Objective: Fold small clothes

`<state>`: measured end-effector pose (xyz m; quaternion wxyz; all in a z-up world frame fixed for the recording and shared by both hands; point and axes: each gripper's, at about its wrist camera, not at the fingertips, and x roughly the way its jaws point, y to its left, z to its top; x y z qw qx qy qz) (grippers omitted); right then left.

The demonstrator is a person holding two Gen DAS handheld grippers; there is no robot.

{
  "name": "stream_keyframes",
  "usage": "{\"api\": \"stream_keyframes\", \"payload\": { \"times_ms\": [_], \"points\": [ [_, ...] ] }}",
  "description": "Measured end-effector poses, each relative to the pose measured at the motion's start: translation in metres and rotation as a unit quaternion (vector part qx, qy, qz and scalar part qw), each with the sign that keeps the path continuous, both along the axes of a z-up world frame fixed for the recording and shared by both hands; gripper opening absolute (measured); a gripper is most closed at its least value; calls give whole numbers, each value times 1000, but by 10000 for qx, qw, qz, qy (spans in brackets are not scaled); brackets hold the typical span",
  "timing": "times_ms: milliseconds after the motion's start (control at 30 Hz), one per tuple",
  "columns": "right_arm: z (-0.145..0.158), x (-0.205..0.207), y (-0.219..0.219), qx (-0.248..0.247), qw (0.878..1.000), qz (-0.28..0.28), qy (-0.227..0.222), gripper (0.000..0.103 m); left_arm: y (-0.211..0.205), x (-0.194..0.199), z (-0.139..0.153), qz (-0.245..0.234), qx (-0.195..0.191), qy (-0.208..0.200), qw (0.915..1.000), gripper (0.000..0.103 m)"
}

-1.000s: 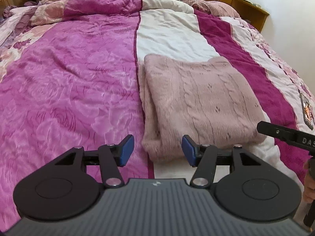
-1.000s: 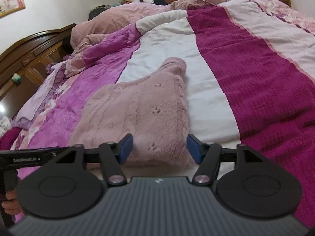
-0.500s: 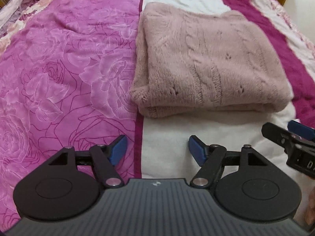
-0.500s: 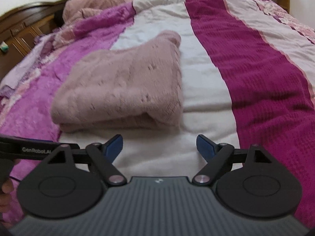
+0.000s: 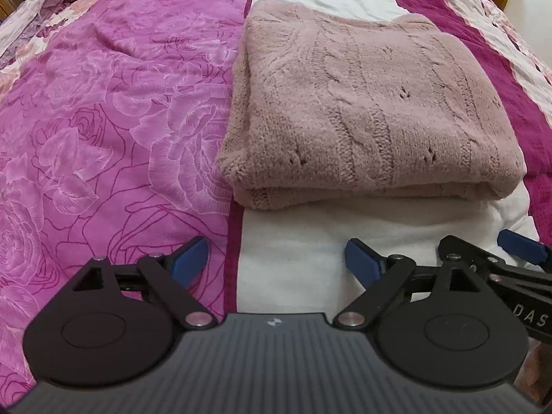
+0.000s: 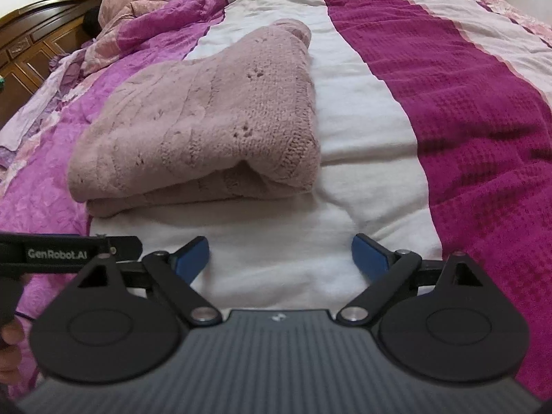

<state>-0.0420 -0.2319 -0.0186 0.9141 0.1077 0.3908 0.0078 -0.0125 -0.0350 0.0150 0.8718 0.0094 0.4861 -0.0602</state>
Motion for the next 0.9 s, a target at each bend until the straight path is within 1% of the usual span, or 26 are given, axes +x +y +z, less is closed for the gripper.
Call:
{"api": "stream_keyframes", "payload": {
  "times_ms": [400,900],
  "points": [
    [-1,2,0,-29,10000,-15,-35,94,-3,-1,-3,-87,140,-89,9998,94],
    [-1,2,0,-44,10000,-13,-32,93,-3,-2,-3,-127,169,-112,9997,94]
  ]
}}
